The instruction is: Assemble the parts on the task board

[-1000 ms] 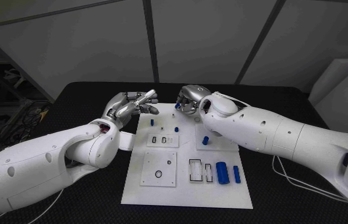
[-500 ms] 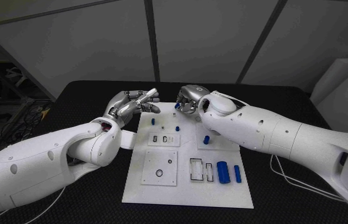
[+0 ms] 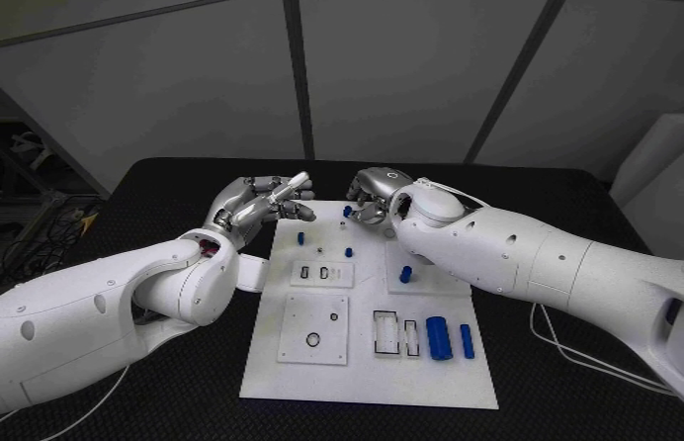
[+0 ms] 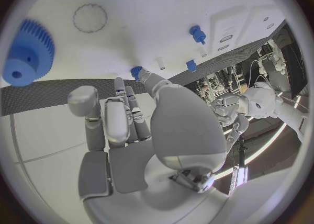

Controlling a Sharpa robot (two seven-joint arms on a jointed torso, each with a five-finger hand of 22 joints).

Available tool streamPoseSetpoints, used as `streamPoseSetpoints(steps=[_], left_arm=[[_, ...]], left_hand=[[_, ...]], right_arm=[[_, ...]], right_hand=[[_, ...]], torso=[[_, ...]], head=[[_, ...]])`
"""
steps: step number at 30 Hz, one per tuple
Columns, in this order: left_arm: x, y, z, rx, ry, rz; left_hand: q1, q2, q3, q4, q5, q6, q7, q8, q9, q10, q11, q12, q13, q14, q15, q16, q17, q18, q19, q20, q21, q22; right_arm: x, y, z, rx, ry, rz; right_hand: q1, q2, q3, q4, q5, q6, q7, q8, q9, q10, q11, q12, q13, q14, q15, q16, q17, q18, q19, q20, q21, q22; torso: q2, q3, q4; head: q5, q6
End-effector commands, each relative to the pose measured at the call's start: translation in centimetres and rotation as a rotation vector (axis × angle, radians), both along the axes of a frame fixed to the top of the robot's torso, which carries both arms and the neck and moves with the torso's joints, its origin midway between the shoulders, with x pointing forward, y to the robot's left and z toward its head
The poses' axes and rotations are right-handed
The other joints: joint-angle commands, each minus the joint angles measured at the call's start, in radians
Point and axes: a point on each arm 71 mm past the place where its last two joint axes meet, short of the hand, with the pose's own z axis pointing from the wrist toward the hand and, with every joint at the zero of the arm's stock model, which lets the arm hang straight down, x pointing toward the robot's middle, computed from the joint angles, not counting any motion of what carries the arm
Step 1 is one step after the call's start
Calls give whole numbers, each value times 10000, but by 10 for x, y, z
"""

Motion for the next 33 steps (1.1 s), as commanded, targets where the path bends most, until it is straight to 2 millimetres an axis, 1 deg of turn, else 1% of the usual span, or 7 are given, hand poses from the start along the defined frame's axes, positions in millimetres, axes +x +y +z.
streamPoseSetpoints(steps=[1, 9, 14, 16, 18, 24, 33], left_arm=[[0, -1, 2, -3, -114, -134], [-1, 1, 2, 10, -105, -131], [0, 4, 2, 36, -103, -81], [0, 5, 2, 46, -99, -63], [0, 6, 2, 55, -91, -47], [2, 7, 1, 68, -64, -31], [4, 7, -1, 73, -39, -16]], left_hand=[[11, 86, -79, -1, -2, 46, 22, -58, -13, 51, 48, -54, -15, -66, 5, 62, 9, -138, -83, 14, 63, 9], [11, 89, -86, -5, -2, 43, 27, -68, -16, 45, 52, -66, -17, -82, 9, 66, 21, -138, -95, 16, 66, 11], [11, 89, -86, -5, -2, 43, 27, -68, -16, 45, 52, -66, -17, -82, 9, 66, 21, -138, -95, 16, 66, 11], [11, 89, -86, -5, -2, 43, 27, -68, -16, 45, 52, -66, -17, -82, 9, 66, 21, -138, -95, 16, 66, 11], [11, 89, -86, -5, -2, 43, 27, -68, -16, 45, 52, -66, -17, -83, 9, 66, 22, -138, -95, 17, 66, 12], [11, 90, -89, -6, -2, 42, 27, -72, -17, 45, 53, -70, -18, -90, 11, 68, 27, -139, -100, 18, 67, 12], [11, 90, -89, -6, -2, 42, 27, -72, -17, 45, 53, -70, -18, -90, 11, 68, 27, -139, -100, 18, 67, 12]], right_arm=[[-2, -1, 4, 137, -209, 89], [-17, -37, 15, 1496, -519, 37], [-23, -82, 20, 2830, 446, -713], [-25, -95, 20, 3044, 812, -928], [-27, -110, 20, 3148, 1177, -1157], [-26, -142, 16, 2892, 2042, -1805], [-20, -141, 12, 2022, 2088, -1854]], right_hand=[[-5, -133, -263, 2, 138, -183, -31, -37, 30, -219, 28, 47, -4, 234, 95, -64, -47, 75, -99, 3, -94, -140], [534, 34, -369, -216, 544, 621, 219, 307, 201, 627, 24, 760, 255, 179, 94, -200, -270, 72, -62, 18, -91, -121], [618, -236, -804, -363, 1309, 917, -103, 450, 223, 2336, -451, 3028, 1834, 279, -306, 23, 104, -17, 293, -317, 191, 363], [534, -241, -1306, -307, 1769, 752, -136, 469, 185, 2048, -448, 7361, 6211, 460, -252, 571, 966, -94, 681, -455, 529, 955], [418, 146, -1624, -67, 1870, 356, 26, 533, 157, 2233, -493, 11200, 10138, 613, -153, 1157, 1897, -308, 1065, -239, 961, 1702], [283, 111, -2147, 139, 1602, -197, 101, 703, 136, 3240, -196, 13402, 12754, 843, -63, 1954, 3381, -586, 1826, -147, 1908, 3479], [443, 164, -2384, 179, 1313, -656, 167, 732, 98, 3426, -126, 13731, 13165, 879, 10, 2096, 3646, -687, 2056, -74, 2215, 4046]], torso=[[-6, 5, -15], [-43, 7, -52], [-83, 5, -128], [-100, 19, -169], [-117, 28, -195], [-135, 48, -231], [-104, 44, -212]], head=[[12, -4], [-44, 67], [-115, 140], [-101, 146], [-110, 151], [-159, 173], [-226, 169]])
